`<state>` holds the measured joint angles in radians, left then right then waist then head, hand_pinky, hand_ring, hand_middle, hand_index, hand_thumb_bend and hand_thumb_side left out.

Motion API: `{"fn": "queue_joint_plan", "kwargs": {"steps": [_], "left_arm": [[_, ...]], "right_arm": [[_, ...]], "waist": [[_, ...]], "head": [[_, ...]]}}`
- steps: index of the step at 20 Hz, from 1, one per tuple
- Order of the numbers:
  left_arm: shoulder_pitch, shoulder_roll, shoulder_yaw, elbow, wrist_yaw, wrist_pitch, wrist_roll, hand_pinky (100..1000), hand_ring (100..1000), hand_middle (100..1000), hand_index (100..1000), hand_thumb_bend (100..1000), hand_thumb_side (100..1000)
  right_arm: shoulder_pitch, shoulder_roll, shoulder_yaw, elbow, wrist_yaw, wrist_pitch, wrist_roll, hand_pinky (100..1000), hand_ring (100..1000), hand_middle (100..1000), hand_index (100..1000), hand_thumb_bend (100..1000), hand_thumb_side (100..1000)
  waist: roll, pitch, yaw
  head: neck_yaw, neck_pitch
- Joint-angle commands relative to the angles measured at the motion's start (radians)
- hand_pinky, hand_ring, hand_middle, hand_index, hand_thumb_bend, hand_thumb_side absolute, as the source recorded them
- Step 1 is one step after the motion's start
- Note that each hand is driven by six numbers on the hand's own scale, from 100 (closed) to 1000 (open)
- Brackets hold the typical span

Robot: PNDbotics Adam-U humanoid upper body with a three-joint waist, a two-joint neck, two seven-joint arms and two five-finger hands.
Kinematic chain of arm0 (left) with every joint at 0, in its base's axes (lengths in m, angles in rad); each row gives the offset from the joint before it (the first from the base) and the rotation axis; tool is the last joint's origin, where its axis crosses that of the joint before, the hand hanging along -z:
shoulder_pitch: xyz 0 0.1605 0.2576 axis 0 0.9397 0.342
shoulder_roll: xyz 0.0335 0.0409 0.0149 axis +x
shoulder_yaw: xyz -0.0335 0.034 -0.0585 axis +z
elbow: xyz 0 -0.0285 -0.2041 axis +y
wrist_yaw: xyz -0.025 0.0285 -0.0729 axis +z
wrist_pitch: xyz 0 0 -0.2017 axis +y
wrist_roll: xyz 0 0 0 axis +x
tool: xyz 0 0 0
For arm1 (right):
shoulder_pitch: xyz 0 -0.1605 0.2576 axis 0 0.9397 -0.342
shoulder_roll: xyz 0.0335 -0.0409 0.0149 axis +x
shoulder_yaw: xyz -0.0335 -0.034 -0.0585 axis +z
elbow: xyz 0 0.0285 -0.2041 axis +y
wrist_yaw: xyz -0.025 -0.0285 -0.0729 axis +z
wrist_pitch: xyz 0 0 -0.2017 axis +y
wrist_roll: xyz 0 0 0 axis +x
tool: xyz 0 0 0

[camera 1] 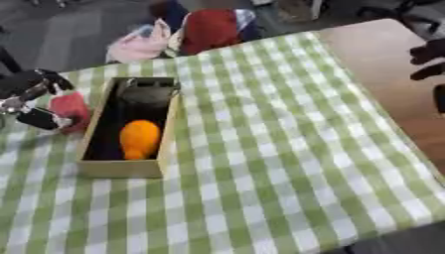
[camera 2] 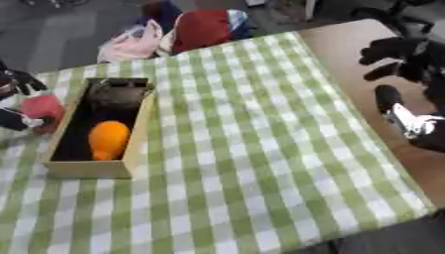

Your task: Pick up objects on the table and place them in the box.

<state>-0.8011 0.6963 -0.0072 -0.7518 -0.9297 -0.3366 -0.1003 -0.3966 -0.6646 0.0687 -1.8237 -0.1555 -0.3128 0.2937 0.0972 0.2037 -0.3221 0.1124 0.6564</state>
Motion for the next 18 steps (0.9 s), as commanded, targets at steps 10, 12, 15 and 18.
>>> {"fn": "queue_joint_plan", "kwargs": {"steps": [10,12,15,18], "left_arm": [[-0.002,0.049,0.024,0.039,-0.031,0.005,-0.072,678,633,639,752,363,141],[-0.002,0.049,0.027,0.033,-0.037,0.013,-0.041,648,591,588,706,296,100],[0.000,0.054,0.027,0.025,-0.034,0.020,0.012,621,553,540,658,243,100],[-0.001,0.062,0.024,0.012,-0.012,0.008,0.020,618,549,534,653,239,100]], "right_arm": [[-0.021,-0.011,-0.005,-0.012,0.021,-0.006,0.007,717,885,716,878,100,342],[-0.020,-0.011,-0.006,-0.010,0.021,-0.007,0.007,717,885,716,878,100,342],[-0.018,-0.010,-0.007,-0.009,0.019,-0.008,0.006,718,885,716,877,100,338],[-0.014,-0.011,-0.008,-0.007,0.016,-0.007,0.006,718,885,715,876,100,335]], "waist": [[0.005,0.008,-0.007],[0.004,0.008,-0.006],[0.001,0.003,-0.003],[-0.003,-0.006,0.005]], "head": [[0.055,-0.021],[0.054,-0.019],[0.052,-0.015],[0.049,-0.010]]}}
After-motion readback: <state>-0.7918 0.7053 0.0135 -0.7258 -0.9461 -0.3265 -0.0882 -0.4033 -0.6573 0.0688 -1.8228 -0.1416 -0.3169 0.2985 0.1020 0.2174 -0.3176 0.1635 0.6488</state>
